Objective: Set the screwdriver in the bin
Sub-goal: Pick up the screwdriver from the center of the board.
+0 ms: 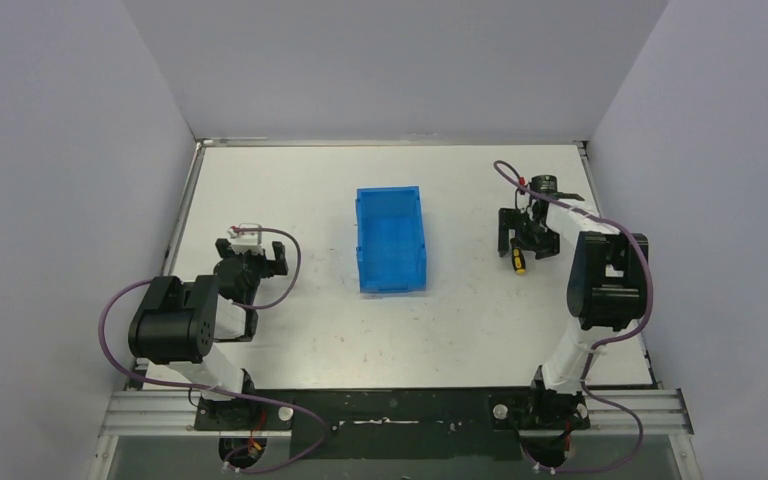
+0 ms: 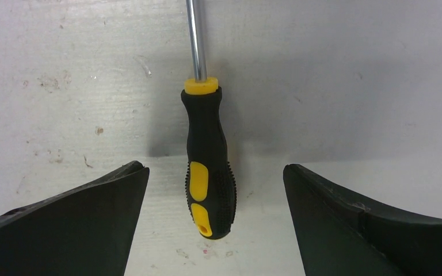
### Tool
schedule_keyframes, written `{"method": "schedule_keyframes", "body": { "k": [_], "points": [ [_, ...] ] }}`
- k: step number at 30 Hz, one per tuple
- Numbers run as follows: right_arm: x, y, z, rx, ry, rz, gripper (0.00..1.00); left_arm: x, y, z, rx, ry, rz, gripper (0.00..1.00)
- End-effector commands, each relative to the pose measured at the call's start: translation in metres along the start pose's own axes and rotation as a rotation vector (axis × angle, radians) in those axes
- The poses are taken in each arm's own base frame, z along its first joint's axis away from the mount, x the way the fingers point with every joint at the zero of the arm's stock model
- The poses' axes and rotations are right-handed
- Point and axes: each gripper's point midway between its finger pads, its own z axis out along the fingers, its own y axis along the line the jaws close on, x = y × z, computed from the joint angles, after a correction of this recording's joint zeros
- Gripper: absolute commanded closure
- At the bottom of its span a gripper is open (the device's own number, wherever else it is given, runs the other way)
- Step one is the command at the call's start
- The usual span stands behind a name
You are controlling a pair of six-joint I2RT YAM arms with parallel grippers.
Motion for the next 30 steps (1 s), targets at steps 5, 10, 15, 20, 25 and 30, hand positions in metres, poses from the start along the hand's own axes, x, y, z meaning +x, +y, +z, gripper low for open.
{"method": "schedule_keyframes", "body": {
  "k": [5, 10, 15, 20, 25, 30],
  "points": [
    [-0.023, 0.002, -0.001, -0.003, -0.033, -0.019, 0.15, -0.012, 0.000, 0.002, -0.002, -0.036, 0.002, 0.03],
    [-0.020, 0.001, -0.001, -0.003, -0.016, -0.018, 0.32, -0.012, 0.001, 0.002, -0.003, -0.037, 0.004, 0.03],
    [-0.015, 0.000, -0.001, 0.002, -0.001, -0.021, 0.39, -0.012, 0.000, 0.002, -0.002, -0.036, 0.003, 0.03],
    [-0.006, 0.000, 0.005, 0.002, 0.023, -0.019, 0.43, -0.011, 0.000, 0.002, -0.001, -0.035, 0.003, 0.03],
    [-0.001, 0.002, 0.009, -0.008, 0.038, -0.018, 0.49, -0.011, 0.000, 0.002, -0.001, -0.035, 0.003, 0.03],
    [0.005, 0.003, 0.014, -0.016, 0.063, -0.014, 0.54, -0.011, 0.000, 0.002, -0.001, -0.035, 0.004, 0.03]
  ]
}}
